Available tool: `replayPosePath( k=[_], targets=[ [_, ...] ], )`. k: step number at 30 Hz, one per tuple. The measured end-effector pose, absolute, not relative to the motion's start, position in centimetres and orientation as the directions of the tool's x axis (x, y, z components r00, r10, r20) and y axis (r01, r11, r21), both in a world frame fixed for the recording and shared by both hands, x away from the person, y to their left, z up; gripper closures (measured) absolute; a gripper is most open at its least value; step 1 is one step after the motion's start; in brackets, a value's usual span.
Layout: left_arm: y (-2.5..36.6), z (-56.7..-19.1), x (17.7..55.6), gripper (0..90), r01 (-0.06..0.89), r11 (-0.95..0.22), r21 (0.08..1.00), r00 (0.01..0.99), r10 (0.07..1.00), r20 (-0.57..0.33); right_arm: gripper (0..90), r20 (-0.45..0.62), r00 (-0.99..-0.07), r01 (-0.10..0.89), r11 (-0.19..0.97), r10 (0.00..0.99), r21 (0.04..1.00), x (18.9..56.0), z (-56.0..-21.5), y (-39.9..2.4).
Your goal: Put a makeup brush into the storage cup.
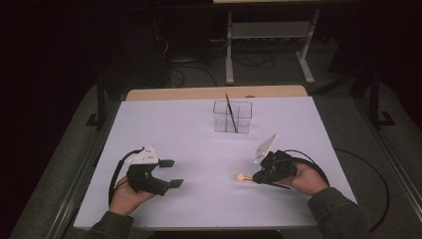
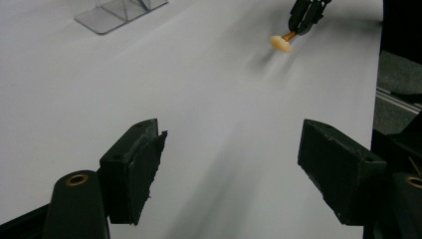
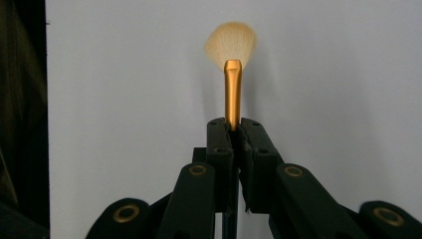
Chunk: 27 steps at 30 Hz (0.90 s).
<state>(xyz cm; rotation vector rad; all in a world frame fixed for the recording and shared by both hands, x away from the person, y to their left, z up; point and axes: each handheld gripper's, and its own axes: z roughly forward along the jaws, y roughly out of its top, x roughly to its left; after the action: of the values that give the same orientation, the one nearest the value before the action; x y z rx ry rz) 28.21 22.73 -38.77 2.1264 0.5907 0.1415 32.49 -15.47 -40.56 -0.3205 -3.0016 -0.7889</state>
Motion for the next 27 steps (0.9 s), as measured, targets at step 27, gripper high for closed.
replayPosePath(
  k=[27],
  targets=[
    [16.9, -37.8, 28.3, 24.3, 0.299, -0.535, 0.79, 0.934, 0.334, -0.127, 83.3, 0.055, -0.993, 0.115, 0.824, 0.101, 0.555, 31.4, -37.3, -13.0]
  ],
)
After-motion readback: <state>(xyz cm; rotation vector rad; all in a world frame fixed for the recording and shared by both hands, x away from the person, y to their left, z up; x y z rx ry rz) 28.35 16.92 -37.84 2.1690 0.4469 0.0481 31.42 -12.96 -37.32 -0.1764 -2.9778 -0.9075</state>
